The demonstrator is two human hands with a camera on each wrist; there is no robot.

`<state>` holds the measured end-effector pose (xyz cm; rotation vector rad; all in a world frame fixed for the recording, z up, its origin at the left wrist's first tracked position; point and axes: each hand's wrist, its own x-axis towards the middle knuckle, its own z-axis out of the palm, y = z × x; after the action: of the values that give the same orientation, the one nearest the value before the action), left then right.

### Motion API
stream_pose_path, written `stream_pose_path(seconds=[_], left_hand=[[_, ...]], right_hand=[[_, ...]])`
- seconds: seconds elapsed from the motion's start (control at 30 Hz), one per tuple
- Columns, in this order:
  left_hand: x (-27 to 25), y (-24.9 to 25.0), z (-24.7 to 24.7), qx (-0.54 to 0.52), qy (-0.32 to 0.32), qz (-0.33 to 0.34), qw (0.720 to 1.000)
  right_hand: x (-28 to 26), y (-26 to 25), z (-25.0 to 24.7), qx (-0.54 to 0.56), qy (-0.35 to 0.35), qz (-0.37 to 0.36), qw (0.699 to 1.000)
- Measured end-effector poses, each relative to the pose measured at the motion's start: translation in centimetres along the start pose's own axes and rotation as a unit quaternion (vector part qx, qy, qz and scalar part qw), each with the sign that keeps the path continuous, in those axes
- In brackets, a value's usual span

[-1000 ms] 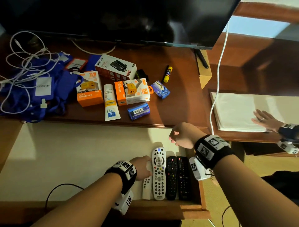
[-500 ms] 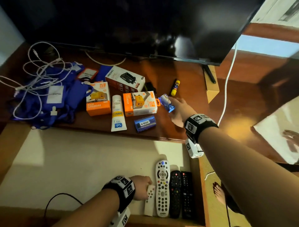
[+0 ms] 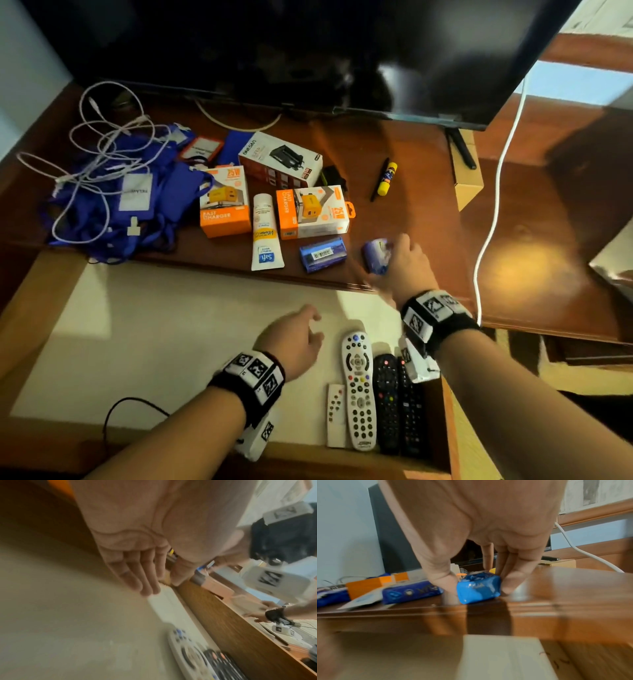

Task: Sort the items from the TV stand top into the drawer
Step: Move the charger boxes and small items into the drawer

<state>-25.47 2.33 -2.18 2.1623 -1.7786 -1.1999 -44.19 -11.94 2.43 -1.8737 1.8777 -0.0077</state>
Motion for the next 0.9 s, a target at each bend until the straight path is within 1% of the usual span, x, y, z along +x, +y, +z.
stream_pose_path(seconds=[0.07, 0.1, 0.13, 0.2, 0.27, 0.33, 0.43, 0.53, 0.6, 0.73, 0.8, 0.9], left_hand=[[0.6, 0.9, -2.5, 0.035, 0.126, 0.048, 0.99], [1.1, 1.4, -3.6, 0.054, 0.168, 0.066, 0.982], [1.8, 1.9, -4.5, 0.075, 0.194, 0.078, 0.975], [3.3, 2.9, -5.7, 0.122, 0.215, 0.091, 0.965], [4.8, 3.6, -6.2, 0.161, 0.211, 0.089, 0.96], [5.9, 4.1, -6.4, 0.196, 0.197, 0.085, 0.957], [6.4, 3.9, -6.4, 0.222, 0.19, 0.085, 0.952], [5.7, 3.5, -6.8, 0.23, 0.186, 0.091, 0.951], [4.7, 3.1, -7.0, 0.229, 0.181, 0.09, 0.952], [1.0, 1.0, -6.1, 0.223, 0.16, 0.087, 0.958], [-1.2, -0.8, -5.3, 0.228, 0.138, 0.082, 0.96], [-3.7, -3.6, -3.7, 0.212, 0.075, 0.042, 0.973]], right_hand=[[-2.5, 0.5, 0.6, -0.002, -0.04, 0.011, 0.999], [-3.8, 0.7, 0.9, -0.01, -0.061, 0.012, 0.998], [-5.2, 0.7, 1.2, -0.016, -0.076, 0.011, 0.997], [-8.1, 0.4, 1.9, 0.003, -0.097, 0.007, 0.995], [-11.0, -0.1, 3.2, 0.044, -0.133, -0.006, 0.99], [-13.2, -0.9, 4.9, 0.043, -0.193, -0.03, 0.98], [-14.5, -1.9, 8.5, -0.023, -0.258, -0.065, 0.964], [-14.3, -2.7, 12.2, -0.088, -0.285, -0.059, 0.953], [-14.0, -3.0, 14.0, -0.121, -0.3, -0.049, 0.945], [-13.7, -2.5, 16.1, -0.131, -0.341, -0.013, 0.931], [-13.7, -2.0, 16.4, -0.151, -0.371, -0.026, 0.916], [-12.8, -1.5, 15.2, -0.176, -0.394, -0.068, 0.9]])
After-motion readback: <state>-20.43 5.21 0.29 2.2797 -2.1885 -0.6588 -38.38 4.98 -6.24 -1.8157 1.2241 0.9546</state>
